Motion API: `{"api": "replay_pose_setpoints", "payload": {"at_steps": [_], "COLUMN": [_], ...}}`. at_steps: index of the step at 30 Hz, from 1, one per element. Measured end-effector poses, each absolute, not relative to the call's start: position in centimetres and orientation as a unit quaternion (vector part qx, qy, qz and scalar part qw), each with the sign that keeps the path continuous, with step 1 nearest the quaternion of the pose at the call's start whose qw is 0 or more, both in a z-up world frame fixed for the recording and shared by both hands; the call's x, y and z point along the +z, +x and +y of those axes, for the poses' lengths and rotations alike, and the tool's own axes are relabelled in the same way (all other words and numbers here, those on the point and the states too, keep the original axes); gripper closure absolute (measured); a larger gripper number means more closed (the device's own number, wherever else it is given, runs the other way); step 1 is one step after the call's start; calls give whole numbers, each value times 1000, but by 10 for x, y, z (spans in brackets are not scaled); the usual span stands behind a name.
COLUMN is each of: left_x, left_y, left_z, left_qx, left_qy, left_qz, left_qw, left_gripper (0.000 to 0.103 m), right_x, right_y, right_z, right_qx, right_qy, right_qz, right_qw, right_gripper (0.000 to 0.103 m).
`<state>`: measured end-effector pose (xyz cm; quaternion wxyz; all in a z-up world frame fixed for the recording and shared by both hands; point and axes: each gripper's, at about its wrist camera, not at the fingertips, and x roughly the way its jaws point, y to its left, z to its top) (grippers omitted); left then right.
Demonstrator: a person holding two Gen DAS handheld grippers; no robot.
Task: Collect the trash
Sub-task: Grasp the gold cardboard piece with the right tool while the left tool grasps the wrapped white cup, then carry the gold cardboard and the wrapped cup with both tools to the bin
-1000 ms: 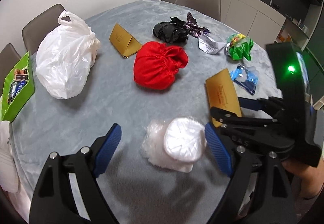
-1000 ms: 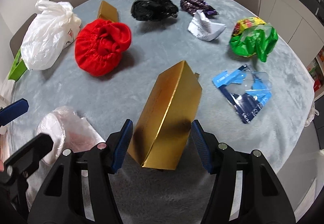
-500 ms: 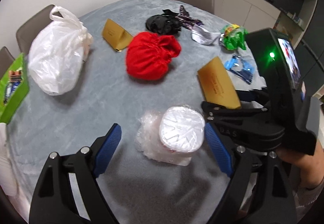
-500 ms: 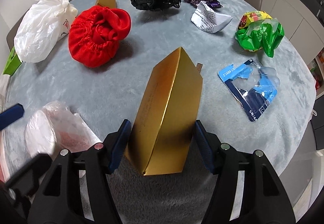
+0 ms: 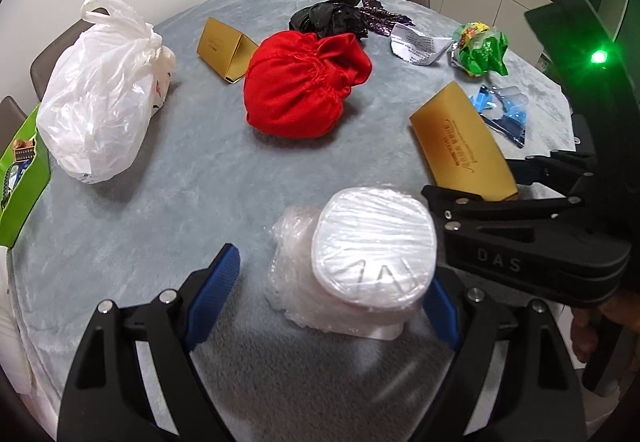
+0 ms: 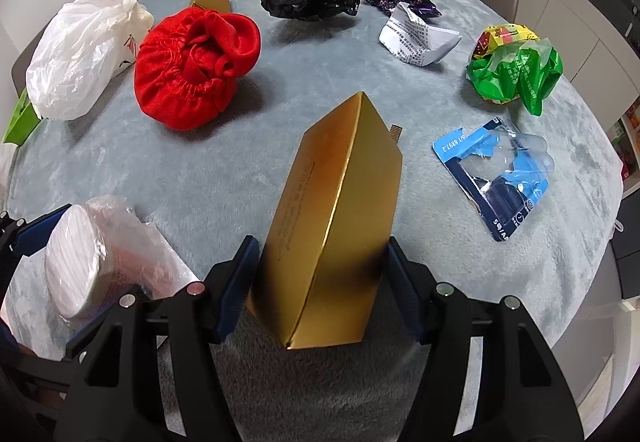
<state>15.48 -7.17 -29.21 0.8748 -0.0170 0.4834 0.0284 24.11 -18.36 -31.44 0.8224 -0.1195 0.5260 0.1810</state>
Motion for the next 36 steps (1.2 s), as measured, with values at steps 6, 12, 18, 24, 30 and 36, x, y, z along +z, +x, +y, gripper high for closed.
{"api": "replay_pose_setpoints", "payload": {"at_steps": [6,12,18,24,30,36], "left_x": [-288,-279,-264,-259,-248,-237], "left_y": [154,151,150,153,162,181], "left_z": [-73,-56,-31,-21,-42,-94], "left_qx": [12,35,64,70,35,-19], "left_qy": [-26,-39,-49,-49,-34,-3], "left_qz": [480,470,459,465,466,462], "left_qw": [877,881,885,881,884,887], "left_gripper": [47,50,50,50,50,50], "right_x": [-313,-304,-291,-278,-263,-248], "right_y": [238,233,228,221,209,197], "right_z": [-185,-188,-192,-201,-227,-278], "right_qx": [185,191,192,190,170,130], "right_qy": [-118,-115,-103,-91,-71,-35], "right_qz": [523,511,501,501,504,502], "right_qw": [823,830,837,839,844,854], "right_gripper": [46,49,50,51,51,51]}}
